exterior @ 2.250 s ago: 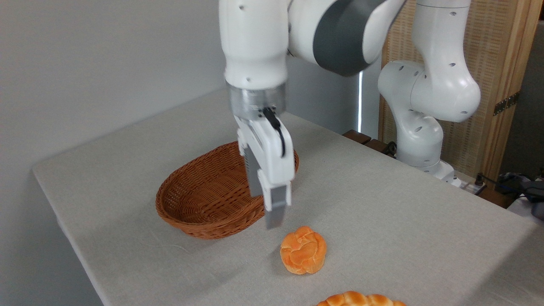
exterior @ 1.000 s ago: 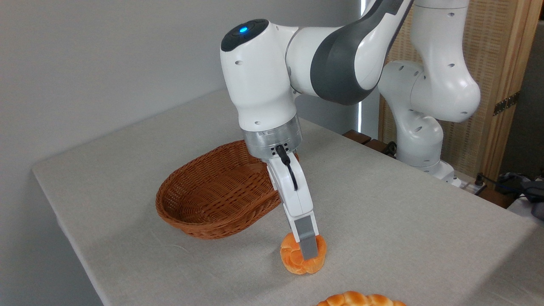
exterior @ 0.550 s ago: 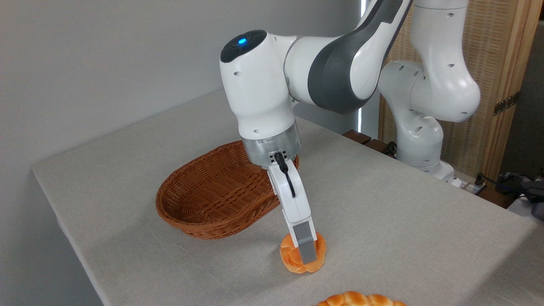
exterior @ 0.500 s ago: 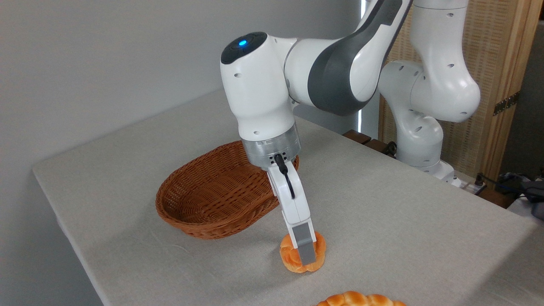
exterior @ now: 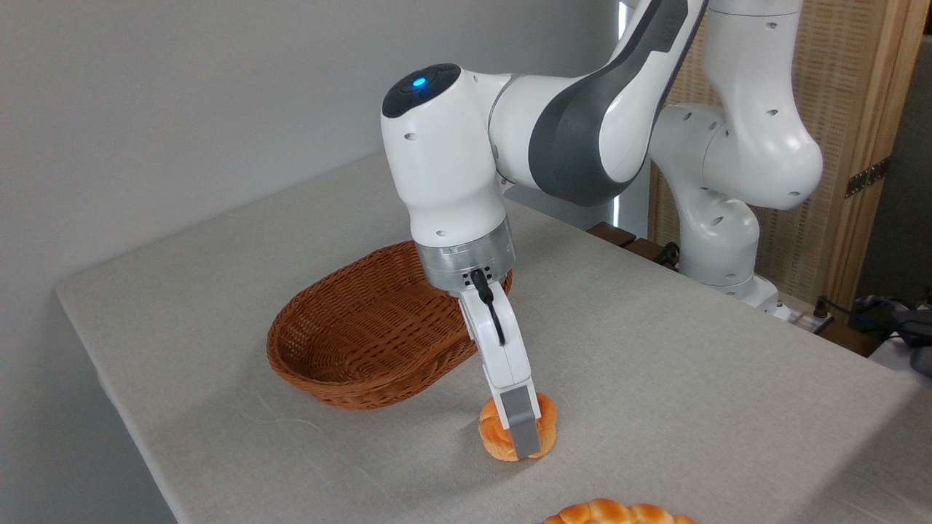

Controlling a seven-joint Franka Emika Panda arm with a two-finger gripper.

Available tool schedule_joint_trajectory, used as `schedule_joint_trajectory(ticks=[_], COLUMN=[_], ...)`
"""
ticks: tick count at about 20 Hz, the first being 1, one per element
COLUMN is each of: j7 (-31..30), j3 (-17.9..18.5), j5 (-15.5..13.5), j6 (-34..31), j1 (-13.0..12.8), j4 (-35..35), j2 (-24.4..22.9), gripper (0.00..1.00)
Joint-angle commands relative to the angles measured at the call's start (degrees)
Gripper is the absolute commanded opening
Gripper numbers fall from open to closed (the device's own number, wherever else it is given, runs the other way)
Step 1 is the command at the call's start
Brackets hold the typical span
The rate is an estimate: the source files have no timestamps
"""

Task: Put bread into the basket
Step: 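Close the gripper fingers around the orange bun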

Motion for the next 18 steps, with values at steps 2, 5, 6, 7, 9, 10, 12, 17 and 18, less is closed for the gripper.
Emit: schedule_joint_trajectory(ticks=[2, 5, 6, 7, 9, 10, 12, 17, 18], j7=[0.5, 0.5, 0.5, 0.6, 0.6, 0.6, 0.6, 0.7, 0.9], j3=[0.3, 0.3, 0.3, 0.3, 0.2, 0.3, 0.2, 0.3, 0.2], j5=[0.9, 0.9, 0.9, 0.9, 0.9, 0.9, 0.9, 1.1, 1.2], j6=[1.7, 1.7, 1.7, 1.7, 1.6, 1.6, 1.7, 1.7, 1.7], j1=[-0.3, -0.3, -0.3, -0.3, -0.3, -0.3, -0.3, -0.3, -0.3], j4=[-1.0, -1.0, -1.0, -1.0, -1.0, -1.0, -1.0, -1.0, -1.0], j2=[-0.3, -0.3, -0.3, -0.3, -0.3, -0.3, -0.3, -0.3, -0.3], gripper=[0.58, 0.39, 0.39, 0.38, 0.37, 0.37, 0.36, 0.32, 0.32])
